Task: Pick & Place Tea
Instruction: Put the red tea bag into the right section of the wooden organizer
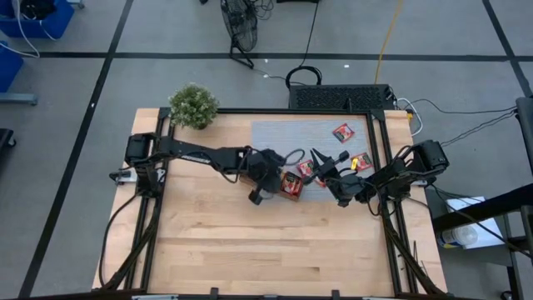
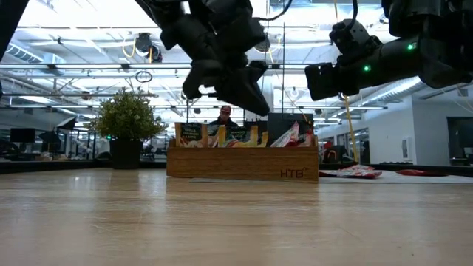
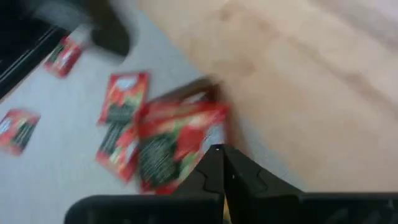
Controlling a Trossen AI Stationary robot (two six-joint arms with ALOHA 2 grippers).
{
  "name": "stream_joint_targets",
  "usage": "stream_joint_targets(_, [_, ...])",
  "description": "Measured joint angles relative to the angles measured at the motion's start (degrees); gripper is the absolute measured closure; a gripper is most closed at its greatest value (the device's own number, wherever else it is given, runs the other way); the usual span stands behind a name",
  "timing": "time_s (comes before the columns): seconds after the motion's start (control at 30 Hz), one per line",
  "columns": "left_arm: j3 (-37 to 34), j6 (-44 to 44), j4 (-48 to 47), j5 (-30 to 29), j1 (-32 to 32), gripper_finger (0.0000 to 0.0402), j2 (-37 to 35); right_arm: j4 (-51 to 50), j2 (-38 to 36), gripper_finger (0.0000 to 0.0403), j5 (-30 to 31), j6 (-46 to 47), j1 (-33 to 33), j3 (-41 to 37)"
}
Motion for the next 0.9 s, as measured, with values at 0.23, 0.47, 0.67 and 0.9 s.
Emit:
stream_joint_targets(0.23, [7.7,4.6,-11.3,-10.2,-2.4,0.0399,5.0,1.1,0.0,0.0383,0.5,-2.3,0.0,0.0])
stream_joint_targets(0.47, [24.9,5.6,-29.5,-12.2,-5.4,0.04,14.3,3.7,-1.0,0.0383,6.0,-8.6,0.4,0.0])
stream_joint_targets(0.67, [26.3,6.7,-29.9,-10.8,-4.7,0.0401,15.4,3.7,-1.4,0.0383,9.6,-11.5,2.1,0.0])
stream_joint_targets(0.9, [26.3,7.3,-28.5,-7.3,-3.5,0.0401,15.4,3.7,-1.7,0.0383,15.5,-16.5,7.9,0.0])
